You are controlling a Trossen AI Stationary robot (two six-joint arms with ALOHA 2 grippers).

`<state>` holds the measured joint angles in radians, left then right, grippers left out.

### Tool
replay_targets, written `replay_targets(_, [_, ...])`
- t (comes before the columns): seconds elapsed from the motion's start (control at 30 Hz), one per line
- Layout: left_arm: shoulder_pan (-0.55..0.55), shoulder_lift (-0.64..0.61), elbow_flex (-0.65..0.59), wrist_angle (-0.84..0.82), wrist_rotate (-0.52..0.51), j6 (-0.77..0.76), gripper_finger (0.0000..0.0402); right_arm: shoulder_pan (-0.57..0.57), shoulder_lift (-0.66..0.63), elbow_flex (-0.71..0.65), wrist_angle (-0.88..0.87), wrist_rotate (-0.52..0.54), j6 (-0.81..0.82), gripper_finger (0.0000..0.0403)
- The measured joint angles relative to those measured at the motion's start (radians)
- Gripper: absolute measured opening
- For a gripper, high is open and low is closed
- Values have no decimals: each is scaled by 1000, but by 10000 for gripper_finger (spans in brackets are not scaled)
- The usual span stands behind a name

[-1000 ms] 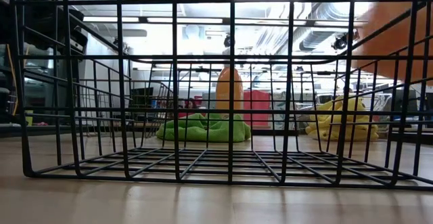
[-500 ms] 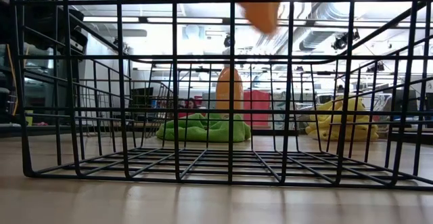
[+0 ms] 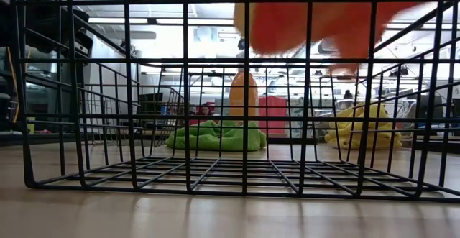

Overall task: Sort microfiber towel by color & place in baskets
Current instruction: Put the right orange microfiber towel into the black wire basket

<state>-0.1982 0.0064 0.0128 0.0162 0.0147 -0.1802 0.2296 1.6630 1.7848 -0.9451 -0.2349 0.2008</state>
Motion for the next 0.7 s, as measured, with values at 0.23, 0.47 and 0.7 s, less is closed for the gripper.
replay_targets(0.23, [0,0,0,0,0,0,0,37,116,0,-30,19,31,0])
replay_targets(0.47, [0,0,0,0,0,0,0,74,185,0,-96,156,-65,0])
replay_targets(0.7, [0,0,0,0,0,0,0,79,269,0,11,25,-241,0])
